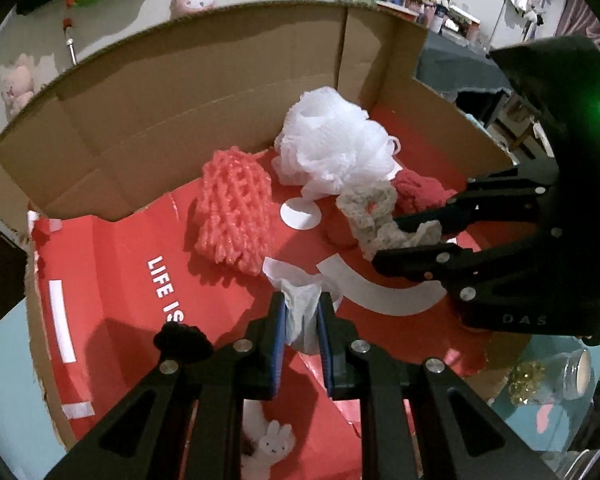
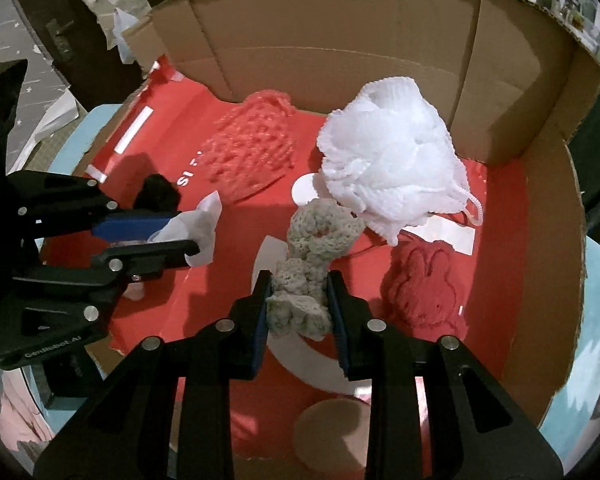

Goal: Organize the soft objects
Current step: 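Carry the tissue and crocheted scrunchie over the box with both tools, then lower the tissue and scrunchie into the box and open both tools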

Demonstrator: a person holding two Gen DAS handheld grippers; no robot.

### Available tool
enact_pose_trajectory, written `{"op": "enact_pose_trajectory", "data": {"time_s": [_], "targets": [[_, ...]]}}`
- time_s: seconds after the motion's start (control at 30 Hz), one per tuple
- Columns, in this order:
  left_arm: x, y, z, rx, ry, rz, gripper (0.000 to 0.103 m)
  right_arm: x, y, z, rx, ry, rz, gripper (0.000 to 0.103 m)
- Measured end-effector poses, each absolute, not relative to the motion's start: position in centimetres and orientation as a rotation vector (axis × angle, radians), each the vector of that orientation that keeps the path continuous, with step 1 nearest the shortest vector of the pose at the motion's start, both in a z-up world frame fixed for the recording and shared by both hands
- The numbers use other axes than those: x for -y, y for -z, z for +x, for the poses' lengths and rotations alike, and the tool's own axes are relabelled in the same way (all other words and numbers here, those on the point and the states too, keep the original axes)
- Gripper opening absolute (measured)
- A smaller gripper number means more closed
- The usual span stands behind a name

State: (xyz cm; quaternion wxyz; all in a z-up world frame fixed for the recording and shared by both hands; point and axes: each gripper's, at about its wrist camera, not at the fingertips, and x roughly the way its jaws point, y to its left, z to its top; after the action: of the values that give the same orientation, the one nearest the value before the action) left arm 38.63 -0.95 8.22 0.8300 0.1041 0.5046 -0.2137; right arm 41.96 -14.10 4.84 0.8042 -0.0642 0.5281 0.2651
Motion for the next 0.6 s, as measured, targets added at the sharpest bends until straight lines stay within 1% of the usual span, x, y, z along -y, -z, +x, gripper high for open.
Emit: {"op": "enact_pose_trajectory", "data": {"time_s": [0.27,0.6], "targets": [[1.5,-7.2,39.2,-1.112,0.426,0.244,0.016,14.1,-4.5,42.6,-1.153,-0.561,-0.147,0.028],[1.4,-6.8,38.8,-1.122,0.416,0.260,0.017,13.7,-3.9,42.7,-1.164,-0.556,-0.172,0.028]]}}
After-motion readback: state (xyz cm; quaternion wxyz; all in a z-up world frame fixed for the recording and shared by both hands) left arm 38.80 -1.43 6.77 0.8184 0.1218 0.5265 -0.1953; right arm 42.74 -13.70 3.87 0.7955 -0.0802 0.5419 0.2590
